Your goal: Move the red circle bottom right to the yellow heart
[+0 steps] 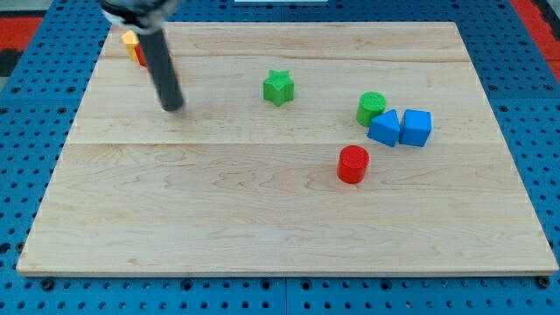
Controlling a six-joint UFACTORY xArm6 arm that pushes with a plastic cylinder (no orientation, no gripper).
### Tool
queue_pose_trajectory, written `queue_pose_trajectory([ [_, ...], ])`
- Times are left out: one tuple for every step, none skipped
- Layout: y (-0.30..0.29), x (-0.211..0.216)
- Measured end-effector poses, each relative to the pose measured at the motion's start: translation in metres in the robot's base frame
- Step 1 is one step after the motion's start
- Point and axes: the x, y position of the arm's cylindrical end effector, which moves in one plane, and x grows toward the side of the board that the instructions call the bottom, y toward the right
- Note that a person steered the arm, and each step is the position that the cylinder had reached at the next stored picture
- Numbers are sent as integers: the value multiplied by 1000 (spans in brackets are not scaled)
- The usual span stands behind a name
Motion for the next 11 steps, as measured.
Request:
queue_pose_trajectory([
  [106, 37],
  [189, 34],
  [231, 53],
  [228, 104],
  [209, 108],
  [238, 127],
  [156, 122],
  [83, 120],
  [68, 142],
  [10, 130],
  [-17, 76],
])
